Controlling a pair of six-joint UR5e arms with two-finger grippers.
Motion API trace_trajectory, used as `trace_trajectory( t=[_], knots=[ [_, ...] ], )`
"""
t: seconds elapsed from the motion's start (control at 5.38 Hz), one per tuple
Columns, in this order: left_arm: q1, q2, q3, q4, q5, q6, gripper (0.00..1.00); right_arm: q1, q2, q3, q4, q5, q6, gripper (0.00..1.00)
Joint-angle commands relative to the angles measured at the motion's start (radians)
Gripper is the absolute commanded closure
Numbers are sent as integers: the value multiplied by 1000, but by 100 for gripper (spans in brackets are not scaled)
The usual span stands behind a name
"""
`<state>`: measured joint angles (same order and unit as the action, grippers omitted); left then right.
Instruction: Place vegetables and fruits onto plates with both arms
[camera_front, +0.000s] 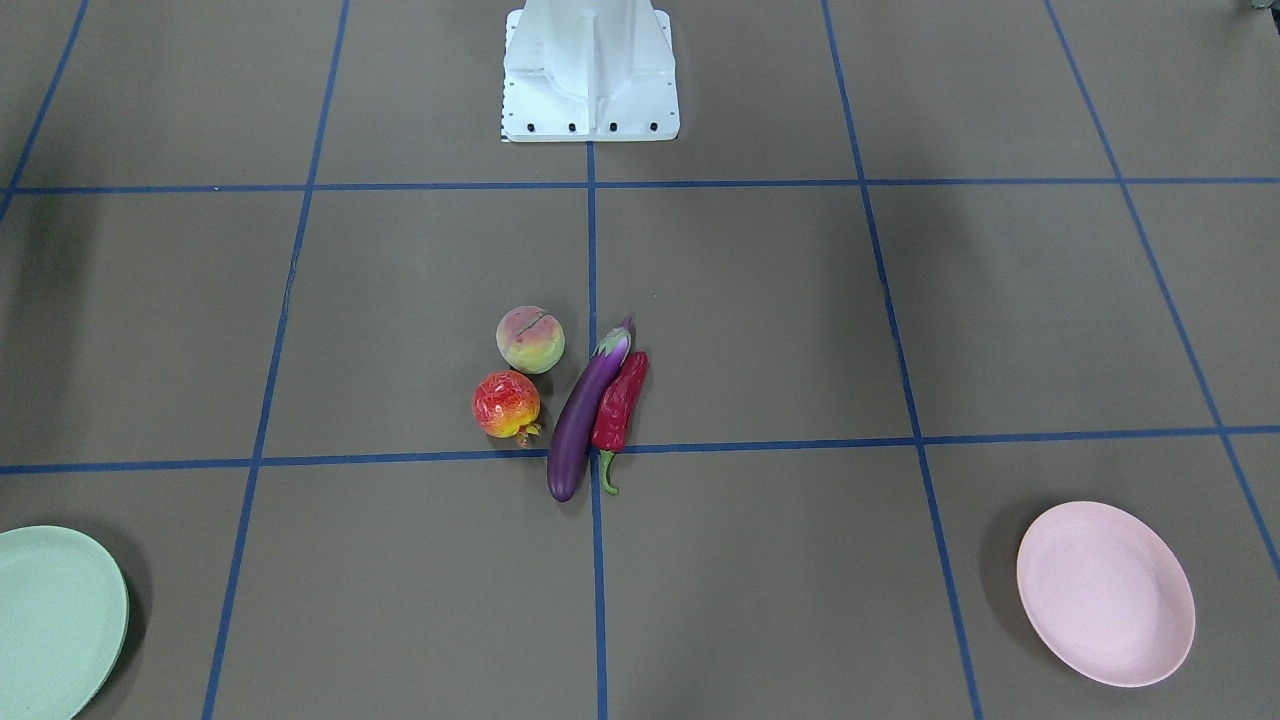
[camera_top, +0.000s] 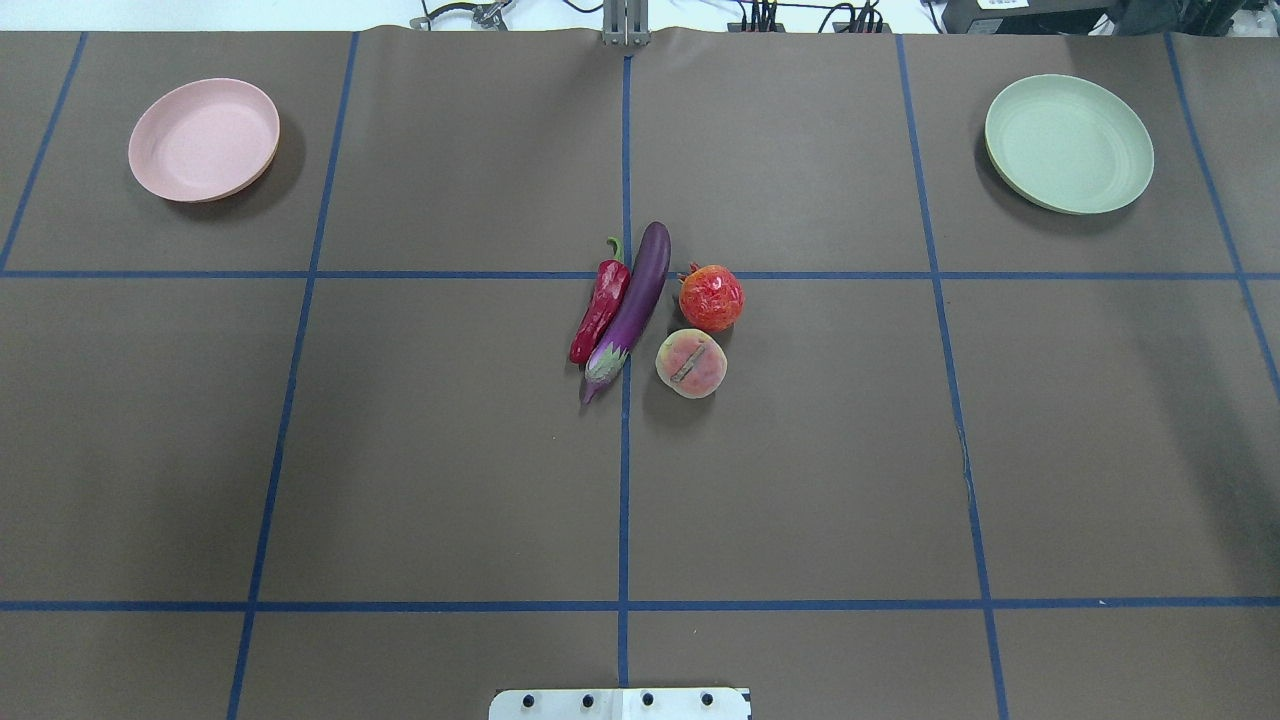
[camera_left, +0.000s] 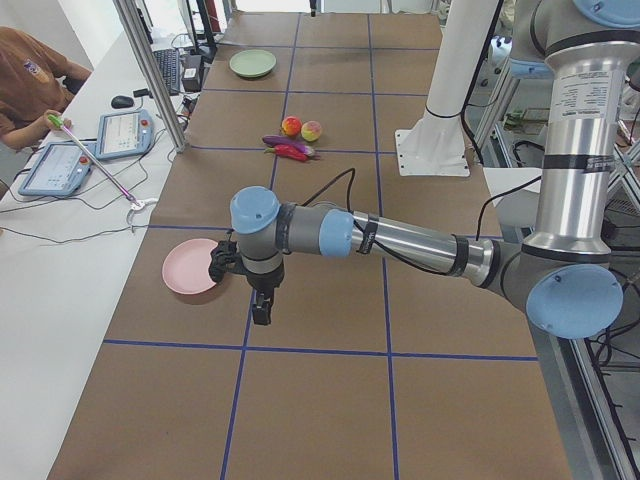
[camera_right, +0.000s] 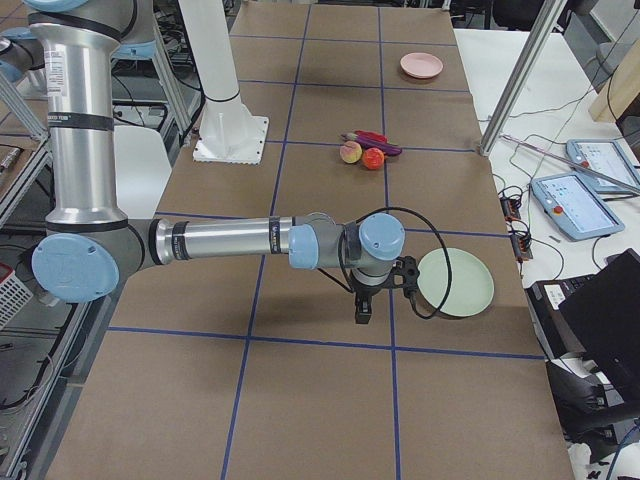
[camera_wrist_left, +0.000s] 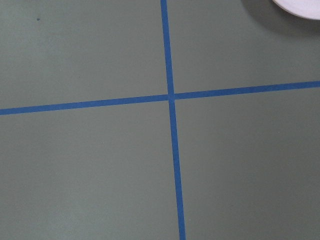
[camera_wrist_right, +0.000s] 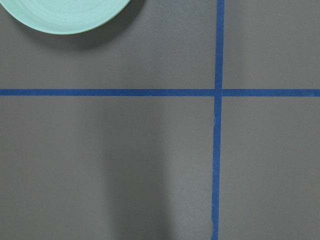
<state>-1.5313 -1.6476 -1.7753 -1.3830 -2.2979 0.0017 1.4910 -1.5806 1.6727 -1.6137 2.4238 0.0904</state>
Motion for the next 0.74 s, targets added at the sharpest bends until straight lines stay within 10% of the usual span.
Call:
trace_trajectory(
  t=[0.0, 0.56],
  knots=[
    [51, -125, -94, 116, -6, -3, 0, 0, 5, 1, 0, 1, 2, 0],
    [282, -228, -194, -33, -29, -316, 0, 2, 7, 7, 0, 3, 3, 1]
  ],
)
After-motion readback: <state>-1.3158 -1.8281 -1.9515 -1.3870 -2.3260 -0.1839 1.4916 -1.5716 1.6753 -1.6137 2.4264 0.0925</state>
